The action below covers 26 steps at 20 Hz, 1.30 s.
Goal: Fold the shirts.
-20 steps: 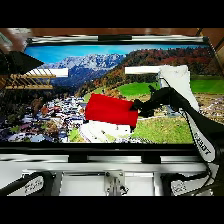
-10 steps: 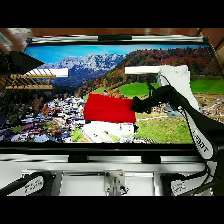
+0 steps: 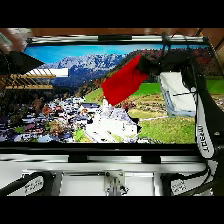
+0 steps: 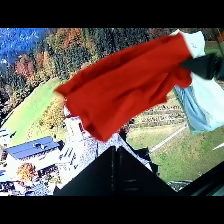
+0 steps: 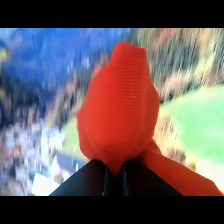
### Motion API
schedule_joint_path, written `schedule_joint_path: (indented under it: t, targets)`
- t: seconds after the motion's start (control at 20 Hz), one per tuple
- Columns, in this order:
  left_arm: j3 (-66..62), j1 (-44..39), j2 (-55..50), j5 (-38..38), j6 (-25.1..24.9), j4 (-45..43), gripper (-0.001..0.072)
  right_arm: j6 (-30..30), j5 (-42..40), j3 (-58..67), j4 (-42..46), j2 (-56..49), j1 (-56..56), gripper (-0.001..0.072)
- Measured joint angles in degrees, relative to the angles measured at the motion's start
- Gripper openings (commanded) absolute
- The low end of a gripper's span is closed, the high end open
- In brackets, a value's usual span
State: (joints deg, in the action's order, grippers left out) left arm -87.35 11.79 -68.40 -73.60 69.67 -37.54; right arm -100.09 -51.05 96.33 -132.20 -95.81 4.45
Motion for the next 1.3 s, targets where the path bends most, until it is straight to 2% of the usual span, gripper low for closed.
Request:
schedule_joint_path:
  t: [0.3,0.8,1.3]
  targets:
    - [0.0,0.0,0.0,-2.23,0.0,0.0,0.0031,2.95,7.48,5.4,1.03,-0.09,-8.72,0.0069]
    - [0.0,0.0,0.0,-4.59,0.59,0.0,0.0031,3.67,23.98,6.27,0.63,-0.11,-19.3,0.0069]
    - [0.0,0.0,0.0,-4.76,0.63,-0.02,0.0031,3.32,25.33,6.27,1.99,2.56,-23.26,0.0068]
